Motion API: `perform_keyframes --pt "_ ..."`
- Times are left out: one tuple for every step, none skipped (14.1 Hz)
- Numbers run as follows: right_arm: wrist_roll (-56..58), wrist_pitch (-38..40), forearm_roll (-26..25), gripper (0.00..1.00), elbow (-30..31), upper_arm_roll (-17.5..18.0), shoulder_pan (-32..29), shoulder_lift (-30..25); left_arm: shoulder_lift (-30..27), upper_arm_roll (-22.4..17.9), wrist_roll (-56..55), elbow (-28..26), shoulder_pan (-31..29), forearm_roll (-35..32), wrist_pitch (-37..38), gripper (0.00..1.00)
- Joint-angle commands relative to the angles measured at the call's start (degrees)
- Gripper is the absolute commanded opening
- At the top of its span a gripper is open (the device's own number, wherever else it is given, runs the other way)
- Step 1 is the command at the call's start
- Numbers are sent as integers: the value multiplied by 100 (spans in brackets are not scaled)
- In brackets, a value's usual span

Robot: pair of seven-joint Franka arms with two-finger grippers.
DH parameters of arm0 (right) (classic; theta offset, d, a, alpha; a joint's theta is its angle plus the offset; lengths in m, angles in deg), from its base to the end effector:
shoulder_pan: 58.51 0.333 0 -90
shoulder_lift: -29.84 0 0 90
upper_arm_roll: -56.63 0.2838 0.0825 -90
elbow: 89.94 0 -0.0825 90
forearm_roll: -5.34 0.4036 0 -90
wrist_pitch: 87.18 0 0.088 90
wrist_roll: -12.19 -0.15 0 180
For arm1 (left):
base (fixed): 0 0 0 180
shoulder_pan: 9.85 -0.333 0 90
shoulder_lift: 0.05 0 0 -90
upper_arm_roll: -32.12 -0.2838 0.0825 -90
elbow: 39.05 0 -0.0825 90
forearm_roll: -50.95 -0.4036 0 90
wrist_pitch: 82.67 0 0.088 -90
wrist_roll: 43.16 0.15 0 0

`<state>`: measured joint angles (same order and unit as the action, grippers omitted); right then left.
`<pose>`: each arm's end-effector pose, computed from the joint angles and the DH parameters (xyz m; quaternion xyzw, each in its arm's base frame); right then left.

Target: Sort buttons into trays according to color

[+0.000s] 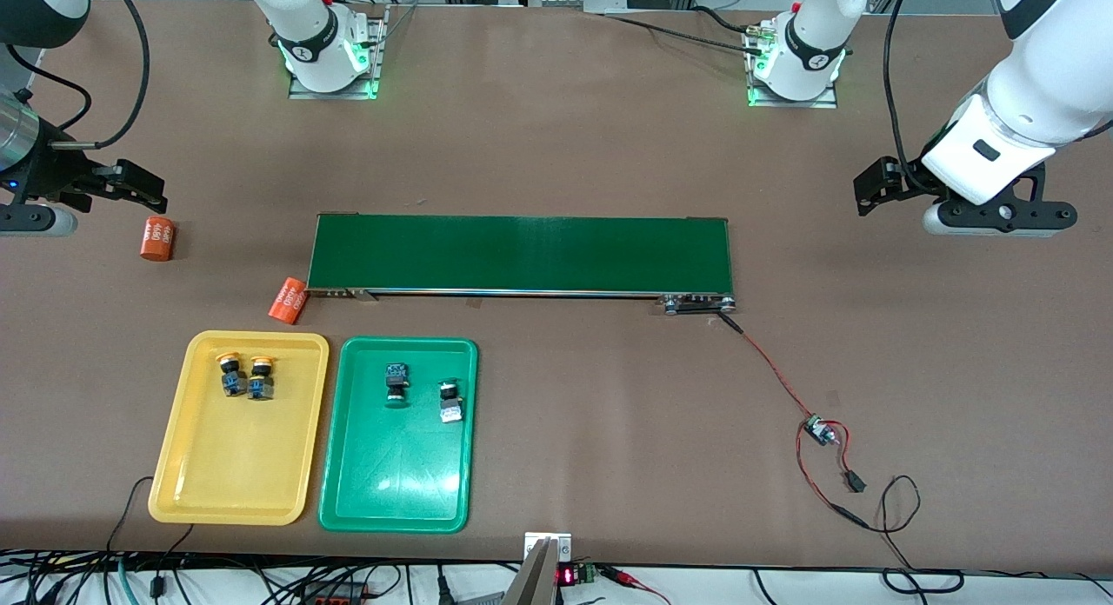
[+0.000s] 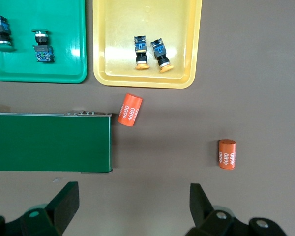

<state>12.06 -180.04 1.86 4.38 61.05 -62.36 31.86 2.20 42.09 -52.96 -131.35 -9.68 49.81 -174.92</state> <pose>0.5815 -0.0035 0.4964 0.9991 0.0063 -0.0301 0.0291 0.5759 -0.0987 0.5105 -0.9998 0.0036 0.0183 0.0099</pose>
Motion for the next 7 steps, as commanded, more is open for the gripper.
perform_keyframes --pt "-145 154 5 100 -230 24 15 96 82 13 21 204 -8 -106 110 100" --pt "-136 154 5 100 -230 24 15 105 82 13 30 204 -8 -97 110 100" --pt "-127 154 5 100 -230 24 15 105 82 13 30 204 -8 -106 110 100" --pt "-127 154 5 100 -230 24 15 105 82 13 30 204 -8 -106 110 100" --pt "-145 154 5 100 -221 24 15 105 82 13 21 204 -8 -106 110 100" --pt "-145 145 14 100 -230 24 6 105 91 13 21 204 -8 -106 102 100" --pt "-153 154 14 100 -221 24 6 105 91 13 21 204 -8 -97 102 100"
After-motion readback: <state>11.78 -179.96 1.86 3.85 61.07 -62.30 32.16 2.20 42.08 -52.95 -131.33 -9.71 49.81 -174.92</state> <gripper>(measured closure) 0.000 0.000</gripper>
